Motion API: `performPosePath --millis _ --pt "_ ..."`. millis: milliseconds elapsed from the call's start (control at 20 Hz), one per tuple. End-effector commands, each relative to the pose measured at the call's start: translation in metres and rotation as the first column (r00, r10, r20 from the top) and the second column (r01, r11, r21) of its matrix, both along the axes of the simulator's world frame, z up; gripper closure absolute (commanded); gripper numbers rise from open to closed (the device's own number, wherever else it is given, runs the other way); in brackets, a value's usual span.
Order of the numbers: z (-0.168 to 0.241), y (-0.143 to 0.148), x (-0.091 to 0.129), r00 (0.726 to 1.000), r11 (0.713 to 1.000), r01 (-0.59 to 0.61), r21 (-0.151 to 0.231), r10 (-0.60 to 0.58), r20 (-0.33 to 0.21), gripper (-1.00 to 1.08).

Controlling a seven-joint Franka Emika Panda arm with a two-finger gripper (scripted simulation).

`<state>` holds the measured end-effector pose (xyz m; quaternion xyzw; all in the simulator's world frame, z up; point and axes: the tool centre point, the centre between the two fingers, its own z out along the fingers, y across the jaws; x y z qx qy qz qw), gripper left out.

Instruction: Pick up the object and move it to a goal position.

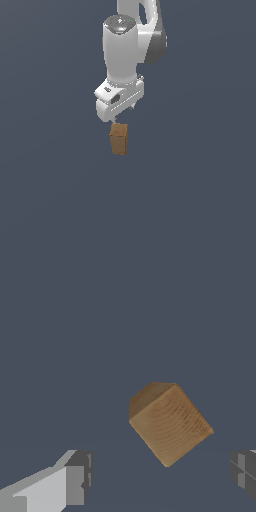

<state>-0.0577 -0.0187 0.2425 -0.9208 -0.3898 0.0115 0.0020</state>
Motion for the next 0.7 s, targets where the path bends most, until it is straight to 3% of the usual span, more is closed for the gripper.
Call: performPosePath --millis 0,300,650 --pt "-0.005 -0.002 0.002 0.998 0.998 -0.065 0.001 0.065 0.002 -0.92" --pt "-0.016 -0.007 0.007 0.977 0.977 -0.215 0.002 0.215 0.006 -0.92" --pt "-0.029 -0.013 0.012 0.924 0.924 -0.383 0.004 0.383 0.011 -0.92"
